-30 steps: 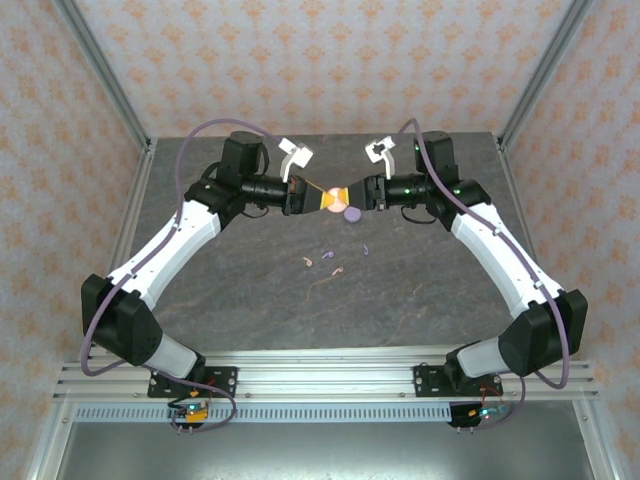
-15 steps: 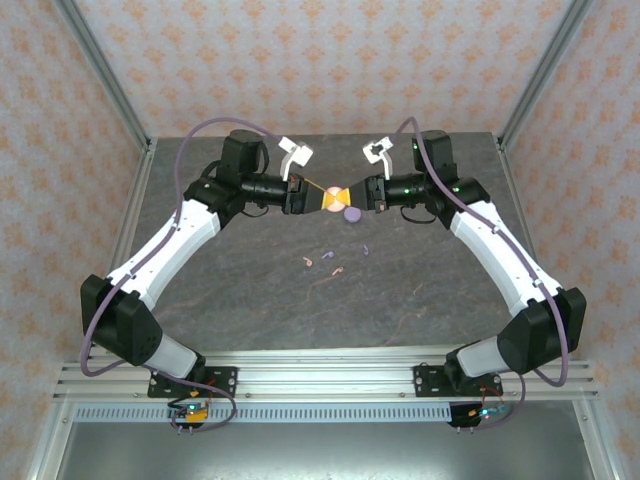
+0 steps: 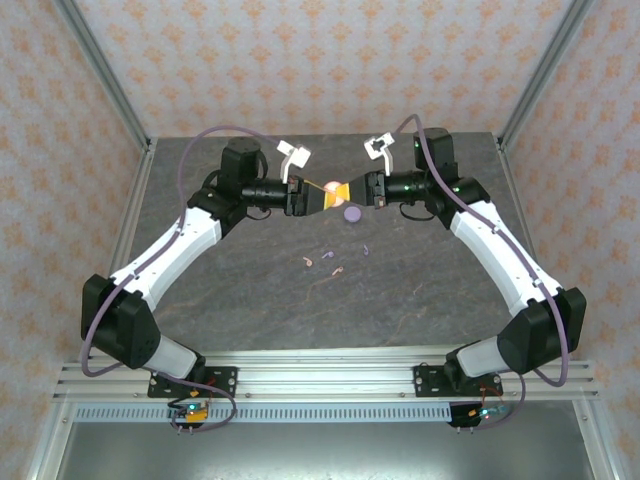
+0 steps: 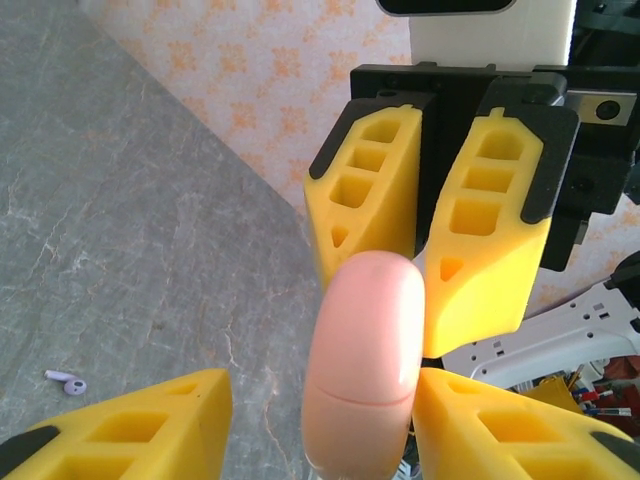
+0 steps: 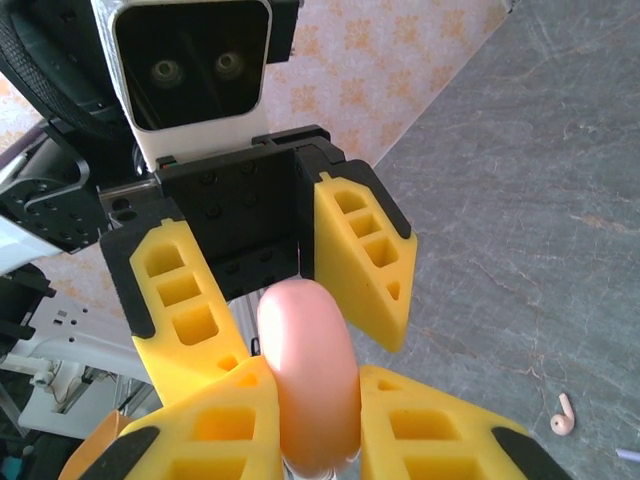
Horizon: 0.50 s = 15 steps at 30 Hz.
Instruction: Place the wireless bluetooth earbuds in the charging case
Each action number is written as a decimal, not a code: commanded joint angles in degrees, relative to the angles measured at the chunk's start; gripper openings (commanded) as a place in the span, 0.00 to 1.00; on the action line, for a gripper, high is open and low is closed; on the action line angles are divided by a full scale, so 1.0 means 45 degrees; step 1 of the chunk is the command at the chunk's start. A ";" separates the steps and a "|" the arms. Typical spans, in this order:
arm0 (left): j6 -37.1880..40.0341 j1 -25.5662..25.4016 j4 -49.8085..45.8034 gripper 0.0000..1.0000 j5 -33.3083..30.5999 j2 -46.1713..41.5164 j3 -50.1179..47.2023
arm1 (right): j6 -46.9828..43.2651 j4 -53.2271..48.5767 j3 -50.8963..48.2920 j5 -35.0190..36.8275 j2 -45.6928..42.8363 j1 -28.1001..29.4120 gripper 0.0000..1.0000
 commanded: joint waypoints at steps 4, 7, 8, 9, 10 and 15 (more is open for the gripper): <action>-0.0781 -0.0072 0.1382 0.51 -0.0267 -0.0438 -0.0503 | 0.0558 0.1318 -0.0174 -0.0507 -0.0273 0.0055 0.19; -0.0832 -0.0091 0.1425 0.51 -0.0270 -0.0440 -0.0493 | 0.0570 0.1325 -0.0256 -0.0506 -0.0315 0.0054 0.19; -0.0832 -0.0093 0.1451 0.51 -0.0267 -0.0458 -0.0493 | 0.0565 0.1310 -0.0262 -0.0479 -0.0331 0.0064 0.19; -0.0832 -0.0086 0.1446 0.51 -0.0257 -0.0456 -0.0483 | 0.0594 0.1320 -0.0259 -0.0426 -0.0332 0.0073 0.19; -0.0832 -0.0102 0.1452 0.51 -0.0265 -0.0460 -0.0474 | 0.0595 0.1323 -0.0252 -0.0437 -0.0325 0.0104 0.19; -0.0851 -0.0145 0.1471 0.47 -0.0257 -0.0459 -0.0448 | 0.0624 0.1364 -0.0226 -0.0392 -0.0281 0.0184 0.20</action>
